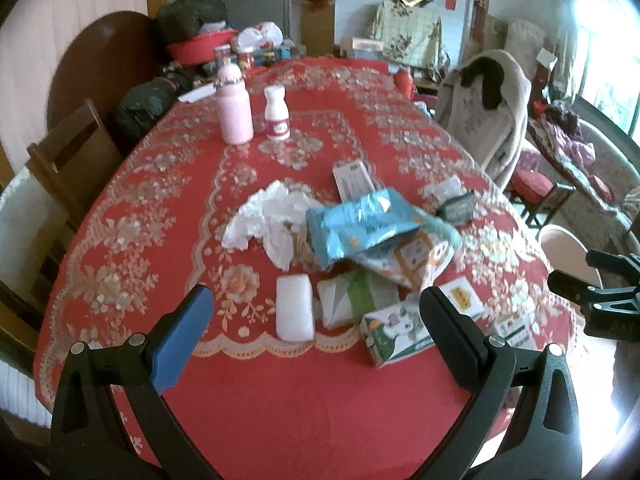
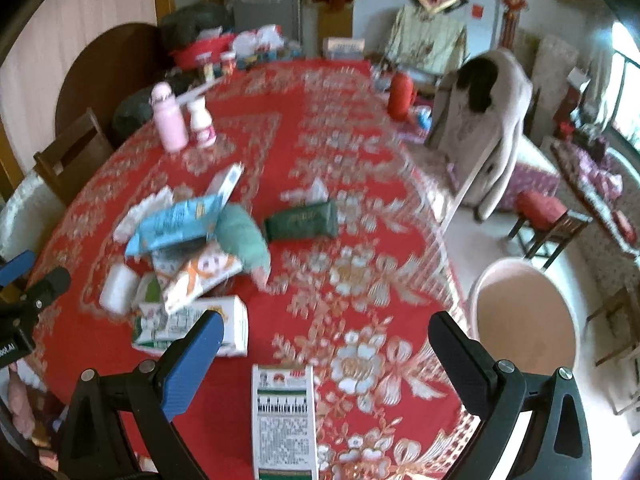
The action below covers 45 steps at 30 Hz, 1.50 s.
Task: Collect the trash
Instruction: 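Grasp the white medicine box with the right tool while the left tool grasps the white soap bar, then carry the medicine box and soap bar over the beige bucket with both tools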
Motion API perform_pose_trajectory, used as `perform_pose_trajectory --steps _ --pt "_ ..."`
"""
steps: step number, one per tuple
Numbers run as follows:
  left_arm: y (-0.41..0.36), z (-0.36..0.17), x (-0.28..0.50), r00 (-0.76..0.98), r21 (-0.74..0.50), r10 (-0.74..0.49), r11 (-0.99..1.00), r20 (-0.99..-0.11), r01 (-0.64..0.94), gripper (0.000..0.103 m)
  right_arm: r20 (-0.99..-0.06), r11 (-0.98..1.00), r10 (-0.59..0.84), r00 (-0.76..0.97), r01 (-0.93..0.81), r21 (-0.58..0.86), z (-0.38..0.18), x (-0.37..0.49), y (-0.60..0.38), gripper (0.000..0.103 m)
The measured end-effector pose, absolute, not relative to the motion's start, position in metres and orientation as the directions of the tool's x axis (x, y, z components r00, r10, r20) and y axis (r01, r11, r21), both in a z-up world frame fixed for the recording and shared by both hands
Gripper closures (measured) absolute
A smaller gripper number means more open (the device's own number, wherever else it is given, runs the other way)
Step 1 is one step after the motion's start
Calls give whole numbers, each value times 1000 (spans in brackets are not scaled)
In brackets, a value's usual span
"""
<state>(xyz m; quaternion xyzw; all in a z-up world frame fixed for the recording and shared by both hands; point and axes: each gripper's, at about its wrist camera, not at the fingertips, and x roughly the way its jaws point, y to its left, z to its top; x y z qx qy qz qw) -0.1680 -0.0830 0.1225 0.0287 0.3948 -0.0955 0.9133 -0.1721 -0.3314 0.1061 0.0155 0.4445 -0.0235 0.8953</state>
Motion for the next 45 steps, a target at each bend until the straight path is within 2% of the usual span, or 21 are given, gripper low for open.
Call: perform_pose_trajectory --steps 4,11,18,23,26,30,31,33,37,38,39,45 --pt "-72 110 -163 622 -67 -172 980 -763 189 1 -850 998 30 526 31 54 85 -172 -337 2" --pt "-50 85 -150 562 -70 -124 991 -818 116 1 -901 991 125 415 -1 137 55 -176 -333 2" --pt "-47 75 -127 549 -61 -93 995 -831 77 1 -930 987 157 331 -29 156 26 -181 -327 13" --pt "-52 63 -107 524 -60 -90 995 -847 73 3 -934 986 163 318 -30 162 21 -180 -326 13" --pt "-59 54 -99 502 -49 -86 995 -861 87 10 -939 989 144 312 -31 142 18 -179 -327 19" --pt "-66 43 -90 476 -32 -76 994 -876 101 19 -948 989 146 282 -21 146 9 -171 -332 36" --pt "-66 41 -88 470 -33 -78 994 -879 102 21 -949 988 152 274 -20 153 7 -169 -332 43" --pt "-66 35 -84 448 -38 -79 994 -891 98 40 -949 988 152 275 -26 151 8 -167 -332 50" --pt "-59 31 -80 410 -115 -135 991 -902 71 63 -948 989 144 283 -23 143 8 -159 -334 50" --pt "-60 33 -81 412 -105 -125 992 -903 70 74 -947 990 142 288 -20 142 9 -157 -337 50" --pt "-61 36 -82 416 -89 -110 994 -903 70 78 -945 990 140 294 -17 141 9 -156 -340 50" --pt "-61 62 -91 447 -82 -107 994 -888 74 78 -930 990 137 342 -7 143 25 -147 -348 50"
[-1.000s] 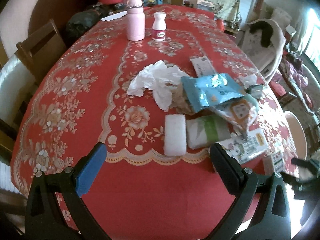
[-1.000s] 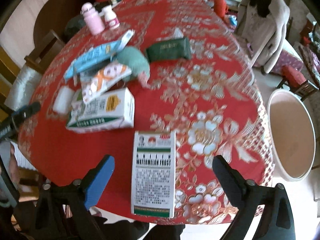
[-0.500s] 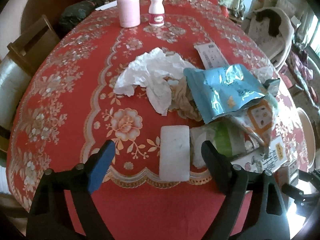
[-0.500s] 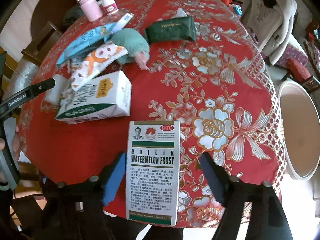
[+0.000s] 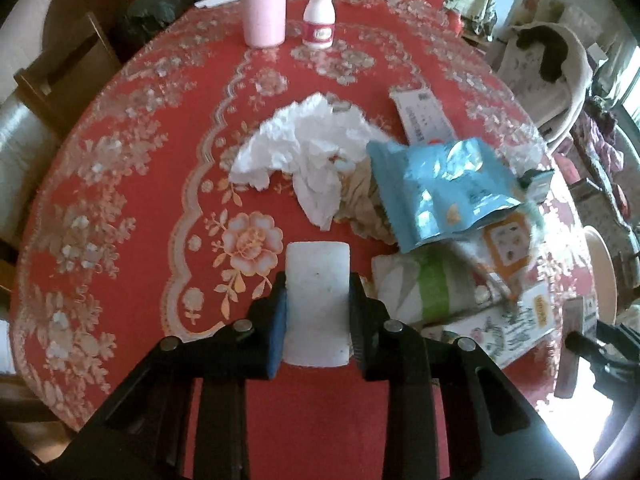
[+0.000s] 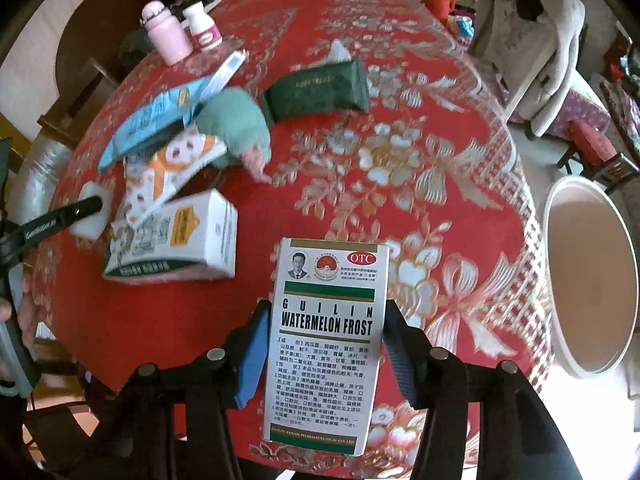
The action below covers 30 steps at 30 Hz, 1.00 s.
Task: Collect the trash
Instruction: 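Carry the medicine box and soap bar over the beige bucket with both tools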
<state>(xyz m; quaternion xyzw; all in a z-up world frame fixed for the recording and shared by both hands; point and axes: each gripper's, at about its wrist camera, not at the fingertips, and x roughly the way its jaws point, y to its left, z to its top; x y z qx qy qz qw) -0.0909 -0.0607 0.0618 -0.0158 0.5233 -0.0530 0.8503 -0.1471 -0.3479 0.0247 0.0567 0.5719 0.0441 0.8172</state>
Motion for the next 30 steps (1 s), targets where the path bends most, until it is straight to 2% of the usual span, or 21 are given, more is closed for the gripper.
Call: perform_pose_trajectory --steps 6,12,30 --pt "-70 105 -104 497 -102 -134 991 -857 92 78 -913 992 115 391 3 126 43 -138 -352 50" --pt "-106 134 -108 515 -113 -194 976 -835 185 78 -897 992 80 435 51 113 56 -144 -373 50" --pt "-344 141 -124 341 -226 -486 782 -805 580 78 -892 911 -125 434 405 70 59 -184 -542 50"
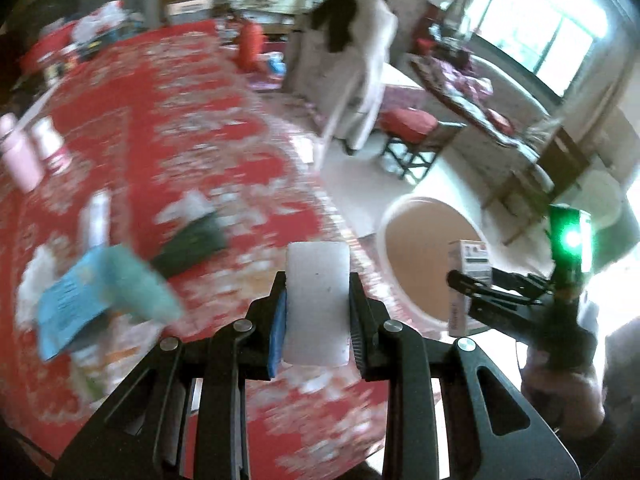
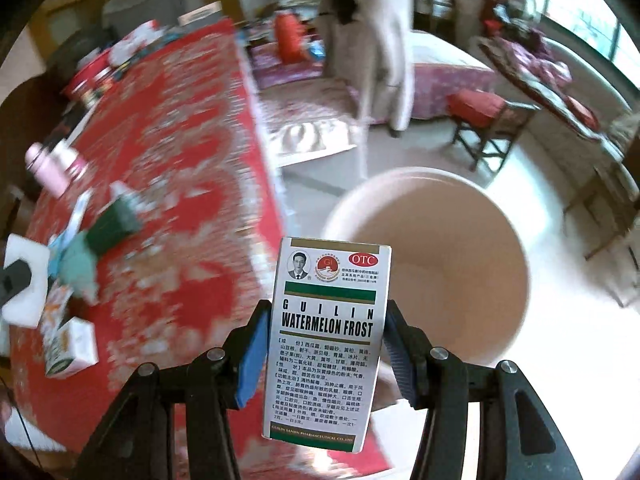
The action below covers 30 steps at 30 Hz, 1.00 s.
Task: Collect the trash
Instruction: 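Carry the medicine box and soap bar over the beige bucket with both tools, then open the right tool over the bucket while the left tool releases the soap bar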
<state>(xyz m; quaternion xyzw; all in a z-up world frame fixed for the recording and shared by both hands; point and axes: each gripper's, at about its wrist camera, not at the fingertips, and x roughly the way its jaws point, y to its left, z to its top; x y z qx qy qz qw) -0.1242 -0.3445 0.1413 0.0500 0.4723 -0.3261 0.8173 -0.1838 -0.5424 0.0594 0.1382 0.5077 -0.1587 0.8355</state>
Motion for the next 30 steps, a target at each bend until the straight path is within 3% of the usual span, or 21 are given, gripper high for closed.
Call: perform_pose_trajectory --steps 4,12,30 --pt "-389 130 -126 271 -275 -525 740 -807 614 78 -895 879 -149 420 470 74 52 -191 -578 50" --pt "-464 105 -132 232 -236 -497 708 -836 666 78 -905 840 -170 389 537 73 35 -198 -620 50" --pt "-517 49 -117 189 -229 -475 688 -859 688 77 -920 798 -128 371 590 127 0 -203 -658 51"
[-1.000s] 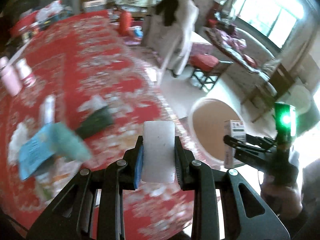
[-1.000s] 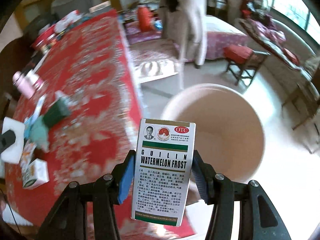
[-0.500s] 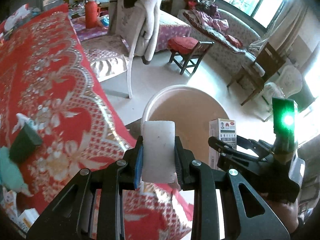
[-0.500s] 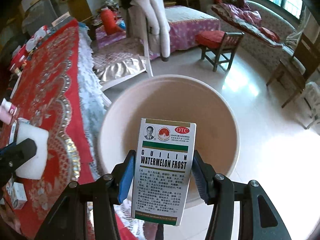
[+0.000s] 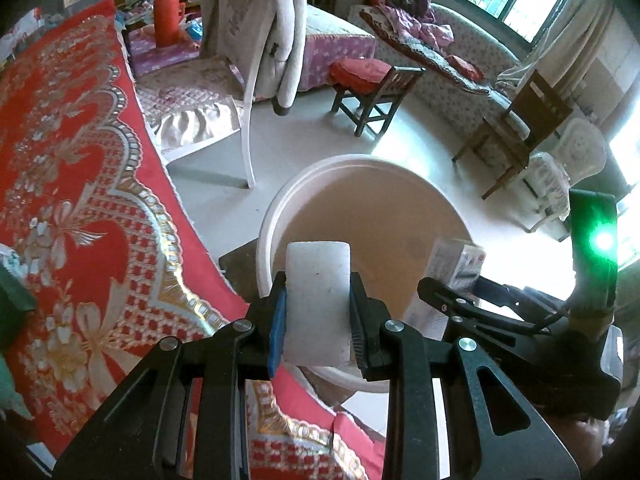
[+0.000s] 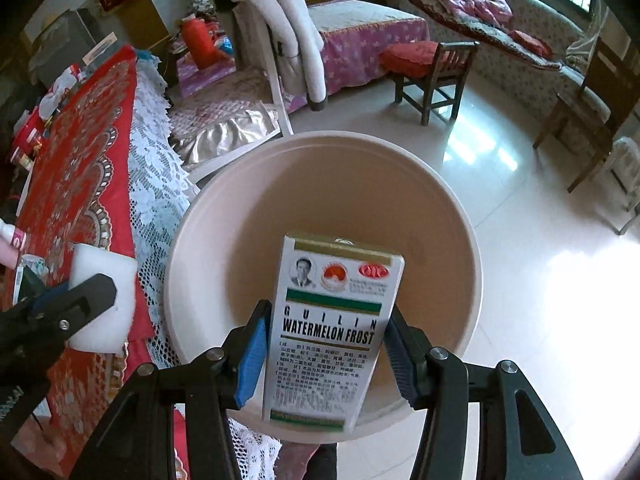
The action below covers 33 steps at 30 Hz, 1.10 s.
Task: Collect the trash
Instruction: 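Open the right tool over the bucket while the left tool releases the soap bar, then move both open tools back over the table toward the remaining trash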
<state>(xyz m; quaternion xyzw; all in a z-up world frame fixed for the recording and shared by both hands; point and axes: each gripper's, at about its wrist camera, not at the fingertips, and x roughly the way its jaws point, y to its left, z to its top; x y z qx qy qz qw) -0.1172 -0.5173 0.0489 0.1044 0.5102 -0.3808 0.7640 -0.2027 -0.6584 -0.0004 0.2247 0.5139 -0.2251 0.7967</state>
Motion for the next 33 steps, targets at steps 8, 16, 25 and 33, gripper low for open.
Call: perform_pose_trajectory --steps 8,16,25,33 --pt "-519 38 -107 103 -333 -526 665 -844 668 69 -925 776 -109 364 613 150 -9 -200 -665 46" --pt "-509 46 -103 101 -386 -565 672 -819 633 49 -925 776 -133 357 618 127 -3 -204 -660 38" --pt "-483 61 -109 215 -271 -497 730 -841 628 49 -919 796 -156 363 597 100 11 -207 -646 37" --pt "-435 78 -107 364 -165 -433 800 -825 577 49 -906 845 -160 392 529 80 26 -194 -613 37"
